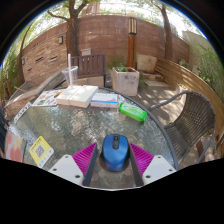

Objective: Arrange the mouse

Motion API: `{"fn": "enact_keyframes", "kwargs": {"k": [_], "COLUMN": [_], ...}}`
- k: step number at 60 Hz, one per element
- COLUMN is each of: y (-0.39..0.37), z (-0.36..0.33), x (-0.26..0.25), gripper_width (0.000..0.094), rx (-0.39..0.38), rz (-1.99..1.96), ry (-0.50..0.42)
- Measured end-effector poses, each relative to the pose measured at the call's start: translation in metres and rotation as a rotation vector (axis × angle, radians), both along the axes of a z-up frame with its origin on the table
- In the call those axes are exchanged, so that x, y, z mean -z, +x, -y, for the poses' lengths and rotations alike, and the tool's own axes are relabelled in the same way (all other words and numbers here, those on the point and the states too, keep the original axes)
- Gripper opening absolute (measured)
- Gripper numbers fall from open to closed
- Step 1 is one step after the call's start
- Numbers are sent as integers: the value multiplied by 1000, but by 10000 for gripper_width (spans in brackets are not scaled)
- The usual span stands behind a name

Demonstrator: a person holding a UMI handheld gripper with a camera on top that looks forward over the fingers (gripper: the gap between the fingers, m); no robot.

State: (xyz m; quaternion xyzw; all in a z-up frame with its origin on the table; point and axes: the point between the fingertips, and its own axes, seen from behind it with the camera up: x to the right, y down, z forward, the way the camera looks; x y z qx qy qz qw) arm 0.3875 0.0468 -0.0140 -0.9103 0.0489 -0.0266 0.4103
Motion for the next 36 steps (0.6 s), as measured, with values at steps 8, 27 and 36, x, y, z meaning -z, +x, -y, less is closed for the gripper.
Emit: {"fn": "enact_keyframes", "kwargs": {"k": [8, 27, 36], "y": [-4, 5, -37], "z": [-4, 15, 24], "x": [-1, -56, -186], "gripper_width": [463, 365, 363], "rx": [6, 126, 163], "rz": [16, 0, -2], "ry": [2, 63, 273]}}
